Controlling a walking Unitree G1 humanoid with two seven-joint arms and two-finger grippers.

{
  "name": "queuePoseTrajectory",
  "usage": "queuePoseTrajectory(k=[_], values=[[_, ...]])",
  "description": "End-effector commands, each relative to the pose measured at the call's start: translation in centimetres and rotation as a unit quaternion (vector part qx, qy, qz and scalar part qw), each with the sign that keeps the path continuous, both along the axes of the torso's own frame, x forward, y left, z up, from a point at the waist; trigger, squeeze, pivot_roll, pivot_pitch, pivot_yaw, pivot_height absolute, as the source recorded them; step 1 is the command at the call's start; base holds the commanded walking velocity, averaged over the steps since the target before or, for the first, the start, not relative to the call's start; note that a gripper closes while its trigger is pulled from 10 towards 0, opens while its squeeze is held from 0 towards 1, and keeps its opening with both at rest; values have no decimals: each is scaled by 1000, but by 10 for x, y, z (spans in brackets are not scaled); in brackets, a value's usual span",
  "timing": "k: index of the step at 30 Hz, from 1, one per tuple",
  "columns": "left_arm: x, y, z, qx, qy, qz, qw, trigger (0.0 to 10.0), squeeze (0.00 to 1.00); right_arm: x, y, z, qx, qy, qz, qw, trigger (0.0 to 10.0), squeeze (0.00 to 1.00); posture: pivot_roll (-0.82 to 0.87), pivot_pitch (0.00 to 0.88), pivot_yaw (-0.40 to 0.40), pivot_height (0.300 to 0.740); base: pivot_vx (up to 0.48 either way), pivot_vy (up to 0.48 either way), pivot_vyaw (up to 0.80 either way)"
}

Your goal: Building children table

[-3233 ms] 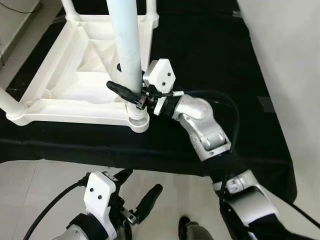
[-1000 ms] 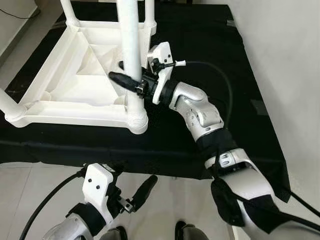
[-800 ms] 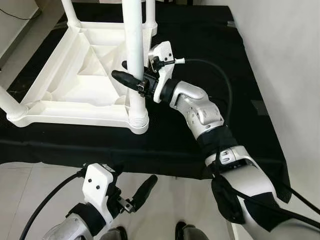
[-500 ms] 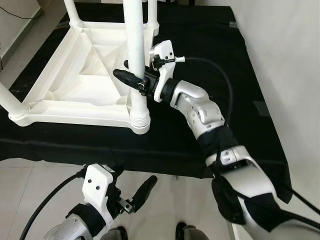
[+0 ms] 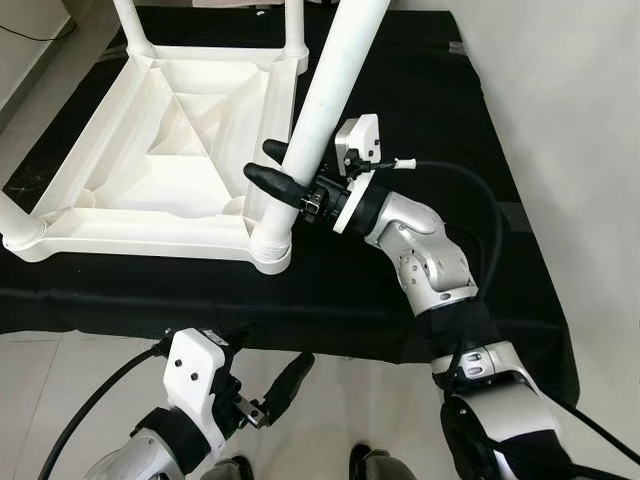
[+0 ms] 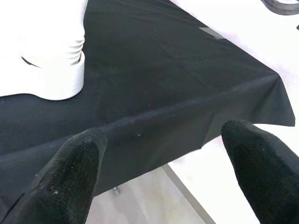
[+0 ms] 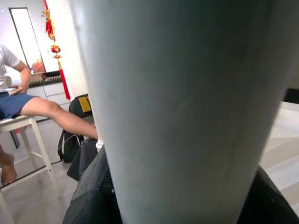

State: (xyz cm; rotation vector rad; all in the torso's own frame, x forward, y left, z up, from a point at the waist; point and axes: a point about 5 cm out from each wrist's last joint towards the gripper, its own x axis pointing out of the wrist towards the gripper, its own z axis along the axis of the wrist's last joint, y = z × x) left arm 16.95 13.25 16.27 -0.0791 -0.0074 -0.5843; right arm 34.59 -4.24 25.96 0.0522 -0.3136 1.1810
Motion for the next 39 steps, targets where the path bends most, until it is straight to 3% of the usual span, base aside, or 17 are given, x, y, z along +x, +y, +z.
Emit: queuePoseTrajectory(k=[1, 2, 9, 12, 30, 39], values=[[-1, 2, -6, 5, 14, -1, 1000, 10000, 0, -7, 13, -29, -56, 47, 39, 997, 10000, 0, 20, 225, -21, 740, 0, 0, 0], [-1, 2, -6, 5, 14, -1, 1000, 10000, 0, -7, 13, -29, -56, 47, 39, 997, 10000, 0, 20, 225, -21, 740, 0, 0, 0], [0, 1, -5, 4, 12, -1, 1000, 10000, 0, -7, 5, -30, -183, -20, 47, 982, 10000, 0, 13, 230, -22, 740, 0, 0, 0], [0, 1, -5, 4, 12, -2, 1000, 10000, 0, -3, 3, -28, -198, -15, 42, 979, 10000, 0, 12, 230, -23, 740, 0, 0, 0], [0, 1, -4, 4, 10, 0, 1000, 10000, 0, 9, 3, -24, -236, 40, 31, 970, 10000, 0, 15, 241, -29, 740, 0, 0, 0], [0, 1, -4, 4, 10, 0, 1000, 10000, 0, 14, 7, -20, -227, 49, 14, 972, 10000, 0, 15, 244, -27, 740, 0, 0, 0]])
